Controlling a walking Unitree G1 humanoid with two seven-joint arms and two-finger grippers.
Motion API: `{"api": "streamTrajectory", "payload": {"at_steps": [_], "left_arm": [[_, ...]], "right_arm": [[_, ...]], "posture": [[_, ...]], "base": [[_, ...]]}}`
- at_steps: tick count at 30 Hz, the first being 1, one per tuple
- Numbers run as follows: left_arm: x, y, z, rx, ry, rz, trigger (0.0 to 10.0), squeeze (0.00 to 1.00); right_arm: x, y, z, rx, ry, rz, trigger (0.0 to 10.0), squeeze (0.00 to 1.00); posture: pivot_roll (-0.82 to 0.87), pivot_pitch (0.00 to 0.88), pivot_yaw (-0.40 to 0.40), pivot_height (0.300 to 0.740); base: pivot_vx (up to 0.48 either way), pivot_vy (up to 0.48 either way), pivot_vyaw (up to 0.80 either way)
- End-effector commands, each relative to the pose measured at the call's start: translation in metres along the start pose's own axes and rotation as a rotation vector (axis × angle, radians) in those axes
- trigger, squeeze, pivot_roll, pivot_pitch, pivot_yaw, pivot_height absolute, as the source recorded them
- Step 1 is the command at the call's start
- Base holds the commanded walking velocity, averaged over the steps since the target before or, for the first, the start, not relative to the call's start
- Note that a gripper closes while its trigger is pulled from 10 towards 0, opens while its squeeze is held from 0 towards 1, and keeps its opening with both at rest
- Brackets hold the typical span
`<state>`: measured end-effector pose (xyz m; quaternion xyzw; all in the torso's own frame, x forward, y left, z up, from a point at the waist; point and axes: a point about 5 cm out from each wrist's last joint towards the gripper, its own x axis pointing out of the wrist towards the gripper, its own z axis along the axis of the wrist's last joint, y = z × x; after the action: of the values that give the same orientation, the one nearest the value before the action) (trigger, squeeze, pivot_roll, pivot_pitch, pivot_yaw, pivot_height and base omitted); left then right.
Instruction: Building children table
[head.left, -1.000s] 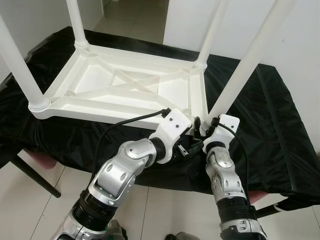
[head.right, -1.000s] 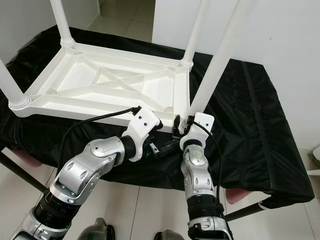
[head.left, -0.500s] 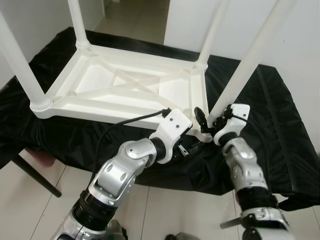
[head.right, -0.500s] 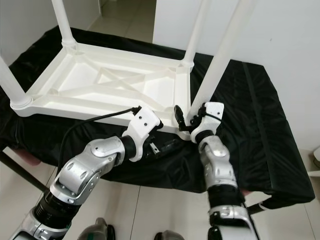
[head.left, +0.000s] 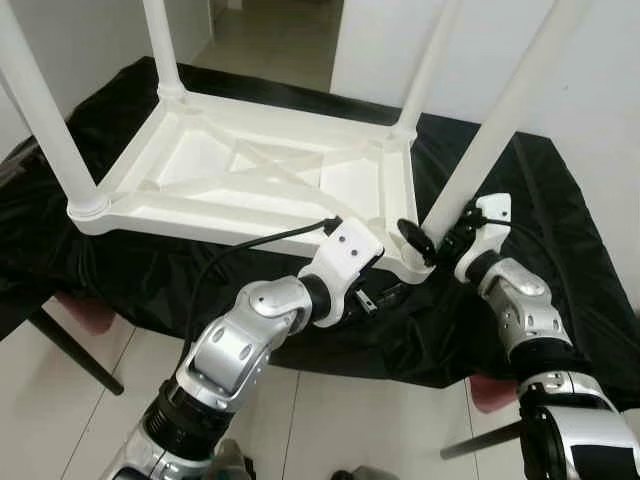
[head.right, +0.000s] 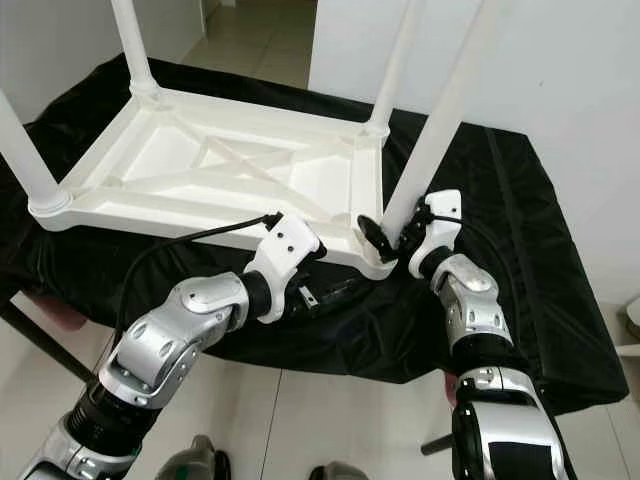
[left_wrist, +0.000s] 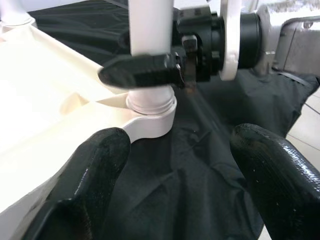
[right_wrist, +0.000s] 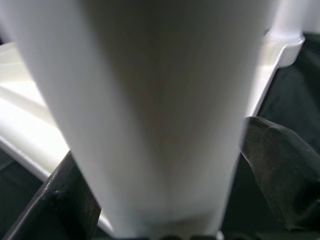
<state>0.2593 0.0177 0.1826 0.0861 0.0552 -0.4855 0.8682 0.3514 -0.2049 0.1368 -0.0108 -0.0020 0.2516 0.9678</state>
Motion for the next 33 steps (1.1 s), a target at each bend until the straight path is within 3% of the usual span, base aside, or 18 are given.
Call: {"api": "streamTrajectory", "payload": {"at_steps": [1,9,10,12,13,33], "left_arm": [[0.001,0.000,0.001,0.002,-0.001,-0.004,10.0,0.00],[0.000,0.002,0.002,0.005,0.000,0.001,10.0,0.00],[0.000,0.002,0.002,0.005,0.000,0.002,10.0,0.00],[0.000,0.002,0.002,0.005,0.000,0.002,10.0,0.00],[0.000,0.002,0.002,0.005,0.000,0.003,10.0,0.00],[0.000,0.006,0.005,0.003,-0.007,0.014,10.0,0.00]], "right_arm": [[-0.001,-0.003,-0.001,-0.018,0.024,0.016,10.0,0.00],[0.004,-0.003,-0.010,-0.012,0.087,0.056,10.0,0.00],[0.004,-0.002,-0.011,-0.009,0.093,0.058,4.0,0.00],[0.004,-0.002,-0.011,-0.009,0.093,0.058,4.0,0.00],[0.004,-0.001,-0.013,0.008,0.097,0.064,0.0,0.00],[-0.001,0.000,-0.020,0.066,0.049,0.078,0.0,0.00]], "posture": [[0.10,0.000,-0.071,0.740],[0.11,0.000,-0.066,0.740],[0.11,0.000,-0.066,0.740],[0.11,0.000,-0.066,0.740],[0.11,0.000,-0.064,0.740],[0.10,0.017,-0.061,0.740]], "base": [[0.000,0.000,0.00],[0.000,0.000,0.00],[0.000,0.000,0.00],[0.000,0.000,0.00],[0.000,0.000,0.00],[0.000,0.000,0.00]]}}
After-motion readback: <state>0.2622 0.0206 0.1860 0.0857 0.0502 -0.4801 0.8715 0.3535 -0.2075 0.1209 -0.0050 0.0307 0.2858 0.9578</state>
